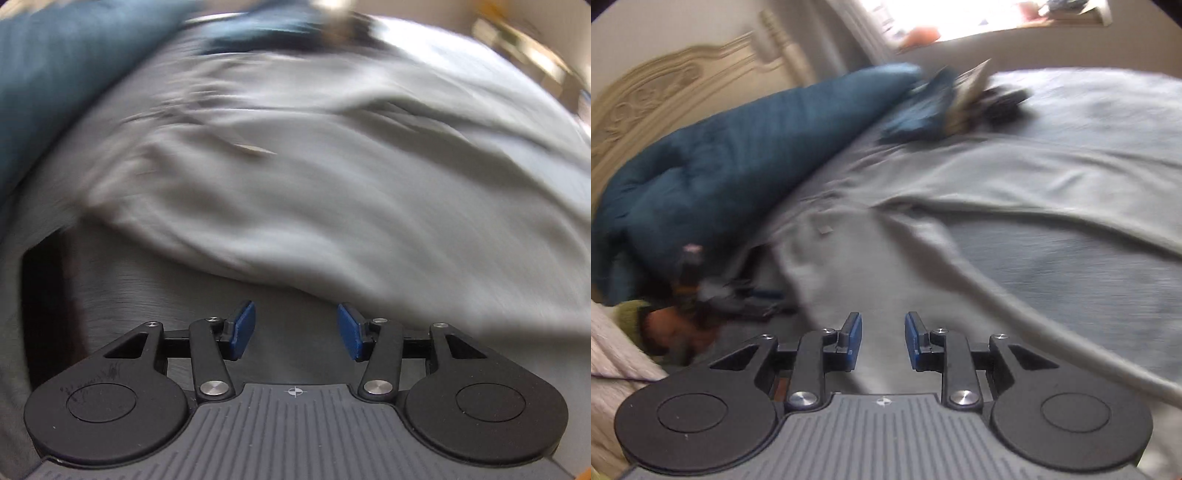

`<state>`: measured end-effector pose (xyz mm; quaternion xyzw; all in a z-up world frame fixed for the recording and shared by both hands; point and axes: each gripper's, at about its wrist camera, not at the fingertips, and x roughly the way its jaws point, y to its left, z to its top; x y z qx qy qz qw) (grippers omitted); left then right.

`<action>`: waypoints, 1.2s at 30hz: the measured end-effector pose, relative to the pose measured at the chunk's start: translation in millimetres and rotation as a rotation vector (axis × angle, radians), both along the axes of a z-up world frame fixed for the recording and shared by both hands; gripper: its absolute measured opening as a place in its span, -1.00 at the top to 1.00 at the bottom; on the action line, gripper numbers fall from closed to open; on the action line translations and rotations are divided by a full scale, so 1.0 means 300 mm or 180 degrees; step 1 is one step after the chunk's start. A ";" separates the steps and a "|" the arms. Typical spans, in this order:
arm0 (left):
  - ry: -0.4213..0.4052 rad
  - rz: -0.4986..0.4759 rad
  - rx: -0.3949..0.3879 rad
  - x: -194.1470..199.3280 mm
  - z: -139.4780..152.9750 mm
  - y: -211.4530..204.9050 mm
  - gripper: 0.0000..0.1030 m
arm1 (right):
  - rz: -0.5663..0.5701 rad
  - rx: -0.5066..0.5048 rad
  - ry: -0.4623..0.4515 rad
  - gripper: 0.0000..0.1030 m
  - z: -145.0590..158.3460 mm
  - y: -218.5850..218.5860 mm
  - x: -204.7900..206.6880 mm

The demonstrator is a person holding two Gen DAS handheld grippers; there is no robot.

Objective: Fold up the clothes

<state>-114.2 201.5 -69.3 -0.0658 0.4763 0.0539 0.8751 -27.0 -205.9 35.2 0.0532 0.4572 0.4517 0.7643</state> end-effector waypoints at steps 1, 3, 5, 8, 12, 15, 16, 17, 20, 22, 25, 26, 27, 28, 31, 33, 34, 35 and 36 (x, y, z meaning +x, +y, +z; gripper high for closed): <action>-0.0033 0.0218 -0.0156 0.012 0.003 0.048 0.04 | 0.0067 0.0067 0.0185 0.46 -0.023 0.052 0.008; -0.0110 0.0600 -0.0528 0.025 0.005 0.131 0.02 | 0.0107 0.0177 0.0613 0.39 -0.090 0.145 0.016; -0.0209 0.0875 -0.0934 0.025 -0.001 0.189 -0.04 | 0.0004 0.0272 0.0982 0.30 -0.170 0.222 0.023; -0.0280 0.1128 -0.1426 0.024 -0.024 0.240 -0.06 | -0.0337 0.0595 0.1426 0.27 -0.297 0.305 0.034; -0.0290 0.1361 -0.1602 0.018 -0.049 0.283 -0.07 | -0.0926 0.1187 0.1907 0.13 -0.470 0.369 0.012; -0.0339 0.1506 -0.1741 0.001 -0.060 0.311 -0.07 | -0.1338 0.1487 0.2136 0.12 -0.559 0.402 -0.064; -0.0351 0.1534 -0.1786 -0.002 -0.064 0.319 -0.07 | -0.1466 0.1561 0.2189 0.12 -0.583 0.407 -0.096; -0.0367 0.1554 -0.1803 -0.003 -0.069 0.327 -0.07 | -0.1595 0.1630 0.2276 0.06 -0.613 0.405 -0.128; -0.0465 0.1616 -0.1838 0.005 -0.088 0.340 -0.09 | -0.1987 0.1731 0.2366 0.20 -0.666 0.379 -0.193; -0.0546 0.1667 -0.1852 0.009 -0.101 0.345 -0.10 | -0.2250 0.1785 0.2400 0.23 -0.697 0.360 -0.234; -0.0629 0.1724 -0.1876 0.021 -0.101 0.347 -0.11 | -0.2603 0.1885 0.2445 0.24 -0.705 0.314 -0.272; -0.0644 0.1735 -0.1878 0.026 -0.101 0.349 -0.11 | -0.2719 0.1919 0.2459 0.25 -0.706 0.298 -0.284; -0.0658 0.1751 -0.1884 0.031 -0.102 0.351 -0.11 | -0.2836 0.1952 0.2472 0.27 -0.707 0.281 -0.295; -0.0669 0.1783 -0.1902 0.035 -0.104 0.354 -0.11 | -0.2952 0.1986 0.2485 0.28 -0.708 0.265 -0.307; -0.0705 0.1890 -0.1965 0.039 -0.110 0.365 -0.10 | -0.3303 0.2084 0.2521 0.30 -0.711 0.216 -0.342; -0.0730 0.1932 -0.1973 0.042 -0.111 0.368 -0.08 | -0.3484 0.2119 0.2521 0.30 -0.709 0.193 -0.359; -0.0742 0.1945 -0.1958 0.043 -0.111 0.368 -0.07 | -0.3517 0.2103 0.2496 0.30 -0.705 0.192 -0.361; -0.0752 0.1957 -0.1944 0.044 -0.111 0.369 -0.05 | -0.3550 0.2088 0.2472 0.30 -0.700 0.191 -0.363; -0.0760 0.1968 -0.1928 0.046 -0.111 0.368 0.00 | -0.3590 0.2032 0.2410 0.30 -0.690 0.183 -0.364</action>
